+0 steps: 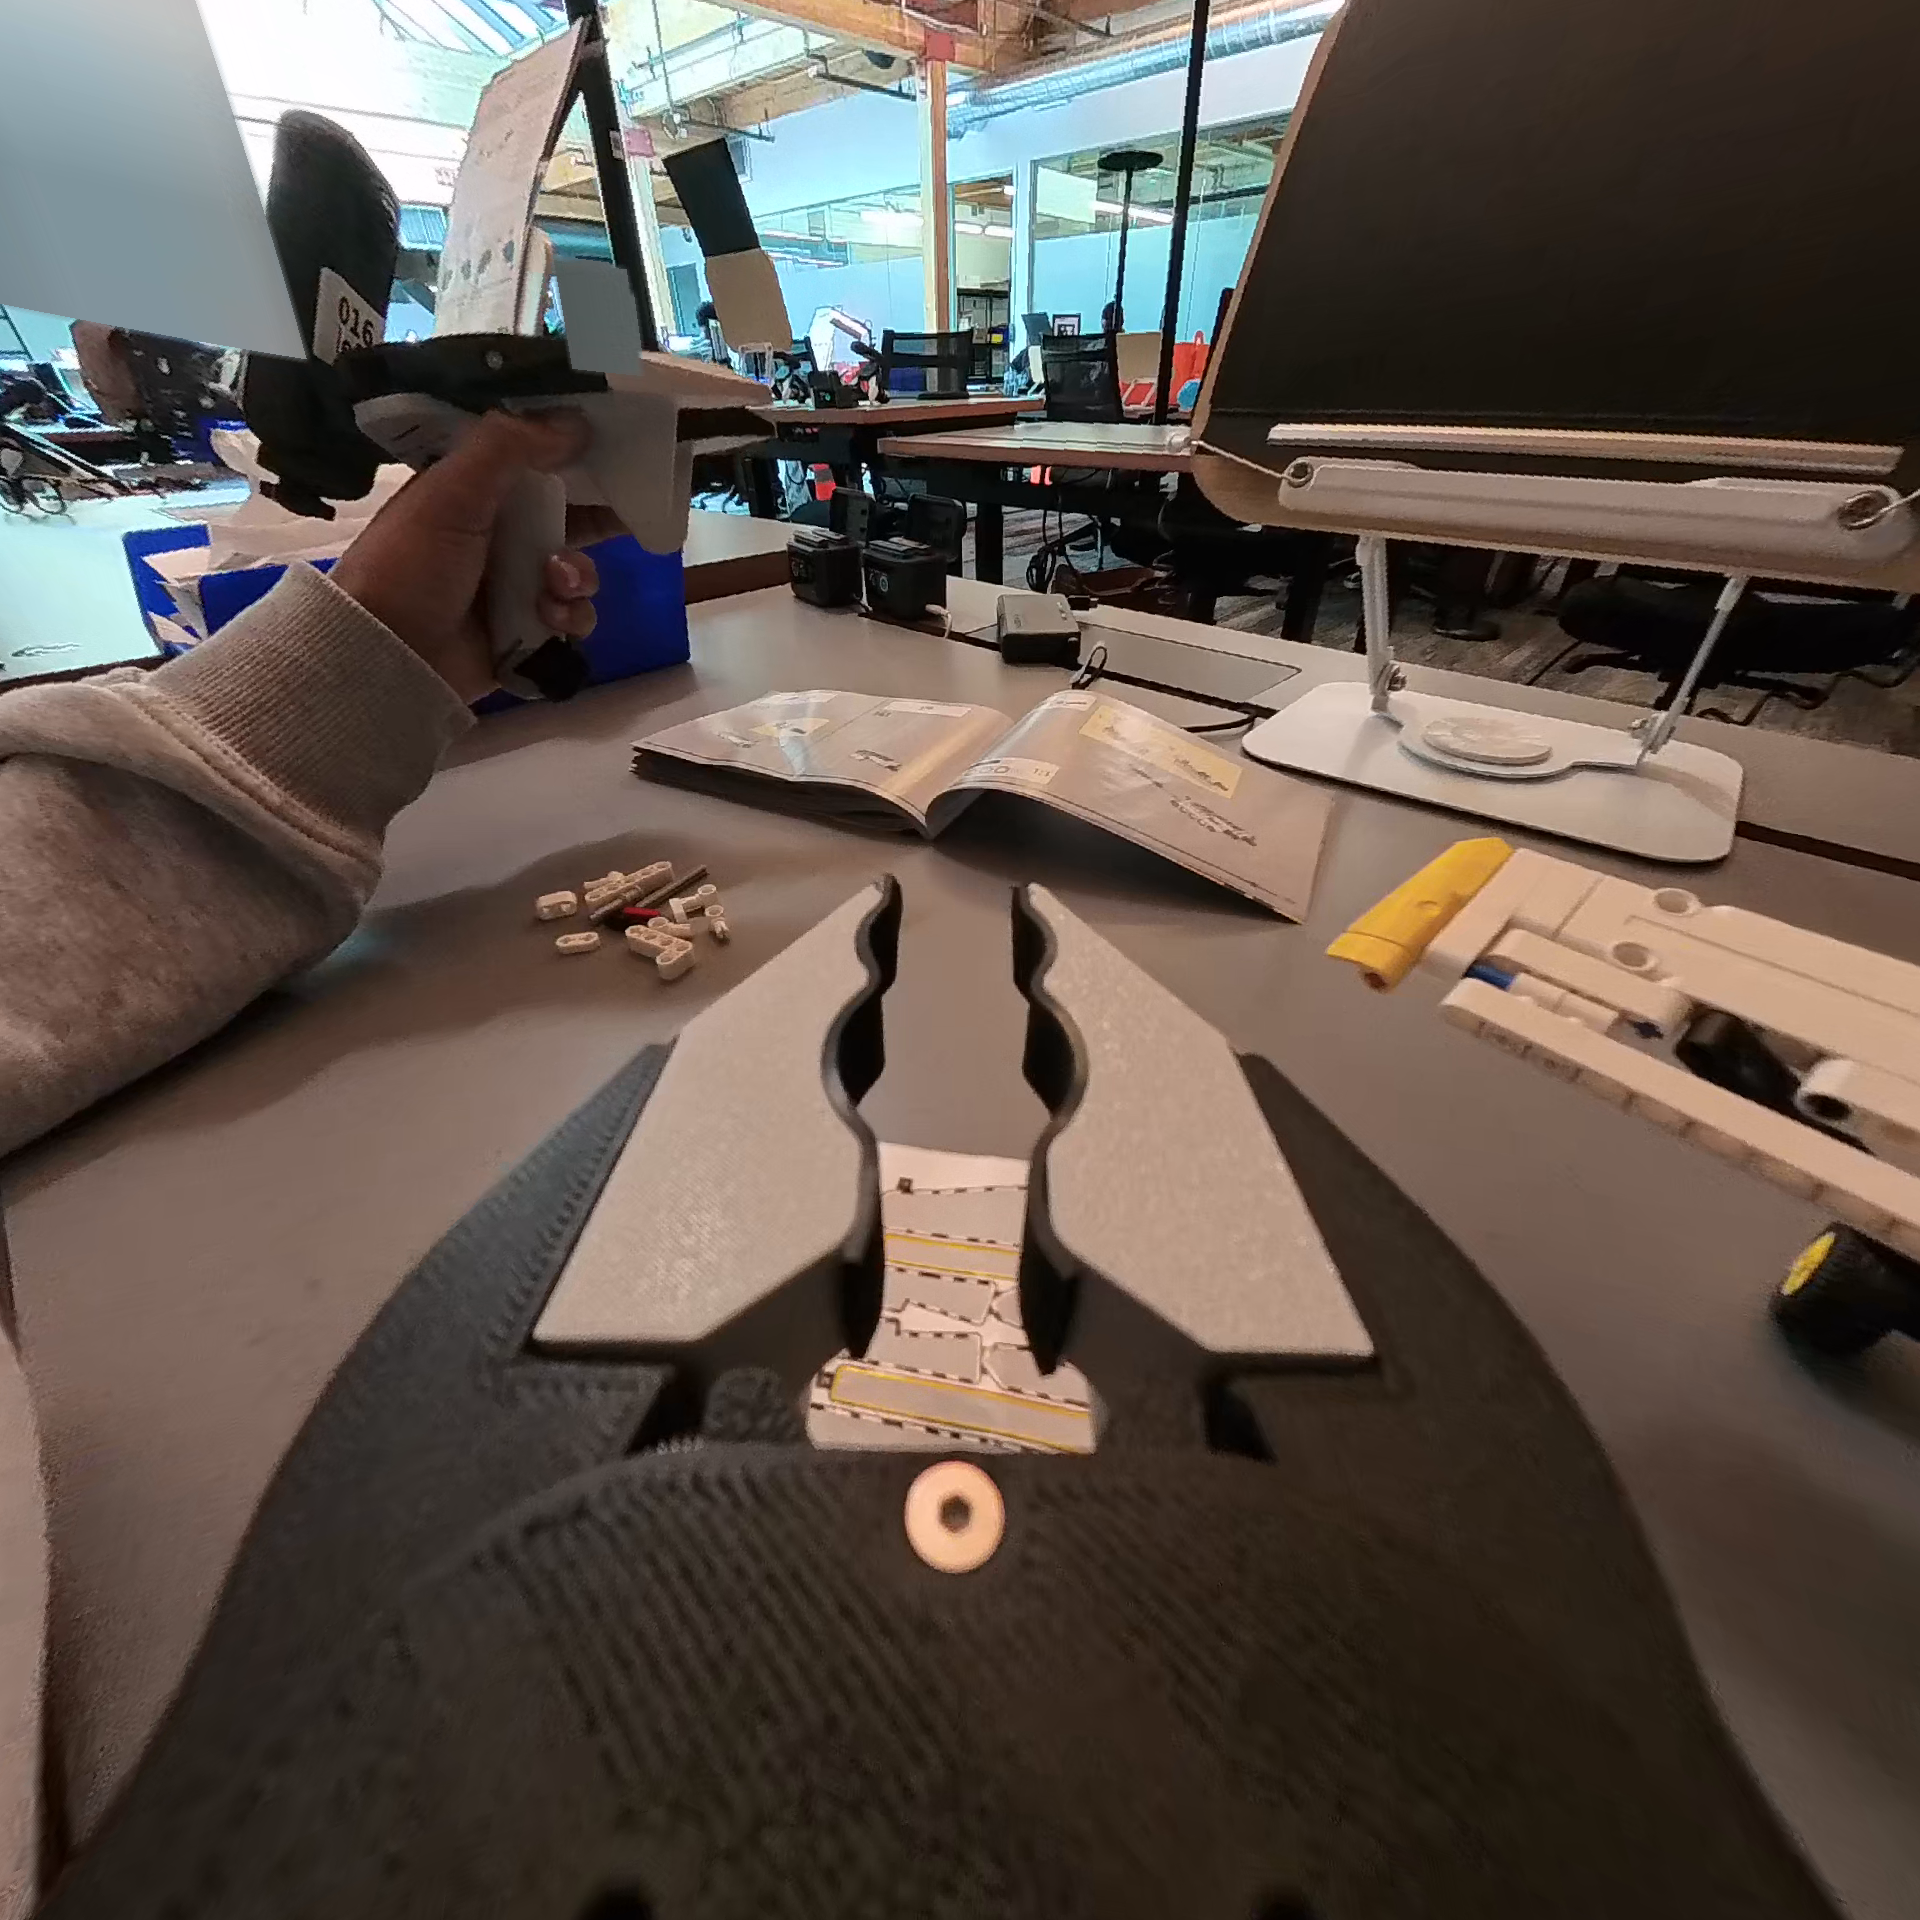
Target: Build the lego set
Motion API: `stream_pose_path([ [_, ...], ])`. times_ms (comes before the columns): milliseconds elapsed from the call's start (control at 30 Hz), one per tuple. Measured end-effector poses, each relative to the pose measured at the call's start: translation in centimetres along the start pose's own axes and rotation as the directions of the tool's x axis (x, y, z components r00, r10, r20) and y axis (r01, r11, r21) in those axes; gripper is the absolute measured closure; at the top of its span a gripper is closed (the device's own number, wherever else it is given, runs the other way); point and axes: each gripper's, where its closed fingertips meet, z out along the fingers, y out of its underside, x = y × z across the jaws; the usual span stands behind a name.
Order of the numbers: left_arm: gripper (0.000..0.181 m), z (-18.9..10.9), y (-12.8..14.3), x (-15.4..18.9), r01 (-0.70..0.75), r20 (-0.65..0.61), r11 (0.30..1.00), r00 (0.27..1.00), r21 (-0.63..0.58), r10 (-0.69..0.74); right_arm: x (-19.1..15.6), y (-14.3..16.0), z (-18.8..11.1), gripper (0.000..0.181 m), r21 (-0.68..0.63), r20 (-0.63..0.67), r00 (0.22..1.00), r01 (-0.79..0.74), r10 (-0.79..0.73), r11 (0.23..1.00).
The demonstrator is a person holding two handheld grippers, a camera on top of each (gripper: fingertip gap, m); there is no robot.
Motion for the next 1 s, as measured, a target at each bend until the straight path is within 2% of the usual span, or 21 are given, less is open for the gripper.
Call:
stream_pose_path([
  [433,0.150,-1.3,-1.7,-0.4,0.050,-0.020,0.996,0.999,0.076,-0.049,-0.1,0.7,0.5,0.162,-0.041,-0.007,0.999,0.038,-0.039,0.998],
  [700,0.150,-1.0,-1.3,-0.6,0.071,-0.022,0.995,0.997,0.065,-0.070,-0.4,1.0,0.7,0.163,-0.055,-0.014,0.996,0.086,-0.087,0.995],
  [1000,0.150,-1.3,-0.7,-0.8,0.059,-0.003,0.997,0.998,0.048,-0.059,0.2,0.2,0.3,0.165,-0.008,-0.007,0.999,0.037,-0.037,0.999],
])
